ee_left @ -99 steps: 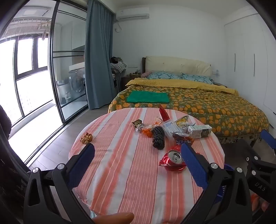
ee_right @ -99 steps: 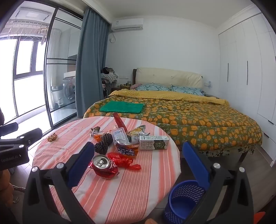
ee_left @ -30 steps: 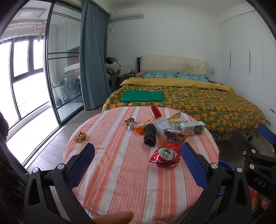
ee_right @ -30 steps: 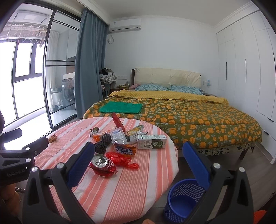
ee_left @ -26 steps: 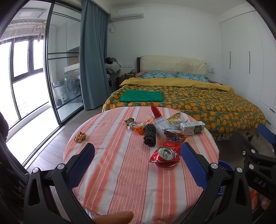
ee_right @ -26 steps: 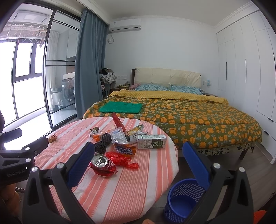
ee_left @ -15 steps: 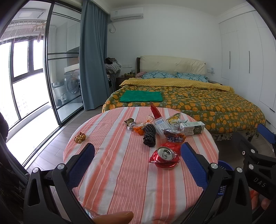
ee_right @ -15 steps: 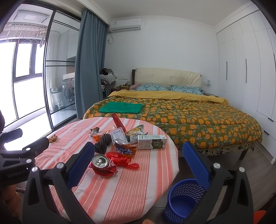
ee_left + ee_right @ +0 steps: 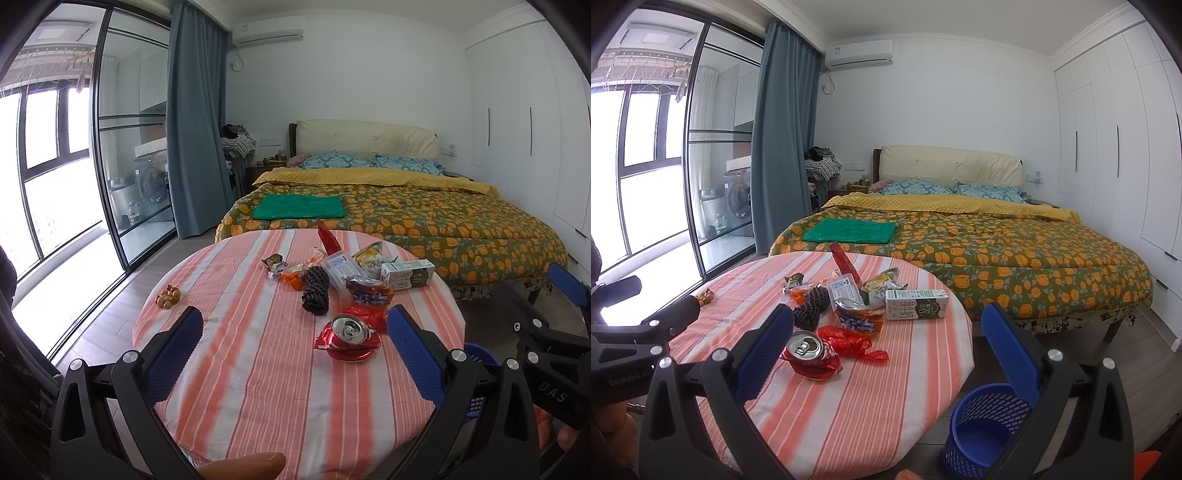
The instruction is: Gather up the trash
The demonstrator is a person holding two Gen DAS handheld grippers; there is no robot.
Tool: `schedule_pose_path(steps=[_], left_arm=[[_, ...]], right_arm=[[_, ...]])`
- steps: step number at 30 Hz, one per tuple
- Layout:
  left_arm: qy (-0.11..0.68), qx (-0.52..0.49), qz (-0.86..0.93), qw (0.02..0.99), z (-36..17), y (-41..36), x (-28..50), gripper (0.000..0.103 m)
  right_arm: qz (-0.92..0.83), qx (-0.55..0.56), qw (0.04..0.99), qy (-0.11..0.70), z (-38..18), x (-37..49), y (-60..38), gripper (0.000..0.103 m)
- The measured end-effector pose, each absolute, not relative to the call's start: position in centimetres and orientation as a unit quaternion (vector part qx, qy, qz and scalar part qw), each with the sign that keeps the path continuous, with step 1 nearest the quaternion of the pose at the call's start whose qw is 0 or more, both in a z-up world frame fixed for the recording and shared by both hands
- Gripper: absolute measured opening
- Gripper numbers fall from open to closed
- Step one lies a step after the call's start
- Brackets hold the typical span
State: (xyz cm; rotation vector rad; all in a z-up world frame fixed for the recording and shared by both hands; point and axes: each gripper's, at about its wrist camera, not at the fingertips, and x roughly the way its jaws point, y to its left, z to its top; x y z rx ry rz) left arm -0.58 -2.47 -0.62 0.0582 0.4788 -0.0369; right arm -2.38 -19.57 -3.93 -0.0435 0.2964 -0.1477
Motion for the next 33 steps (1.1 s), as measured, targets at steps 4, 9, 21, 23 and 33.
schedule_pose_path(steps=[4,9,21,23,33], left_arm=[[0.237,0.029,-0.018,0.971,-0.67,-2.47,-0.62,0.099],[0.236,0.029,-0.018,0.971,-0.63,-2.56,-0.65,0.099],[0.236,0.029,-0.019,0.971,-0.63,-2.81,-0.82,0.099],[0.236,0.029,-0.019,0.971,-0.66,-2.76,-0.82,0.099],[0.236,0.028,-0.018,0.971,-0.63,-2.83,-0.87,0.099]], right_arm=[[-0.074,-0.022,0.986,0.147,-3.91,-2.38,-19.59,0.098],[-0.073,-0.022,0.986,0.148,-3.95,-2.38,-19.63,0.098],[-0.073,-0.021,0.986,0.148,-3.96,-2.39,-19.64,0.098],[-0.074,-0.021,0.986,0.148,-3.90,-2.44,-19.66,0.098],[-0.073,-0.021,0.986,0.147,-3.95,-2.44,-19.68,0.098]])
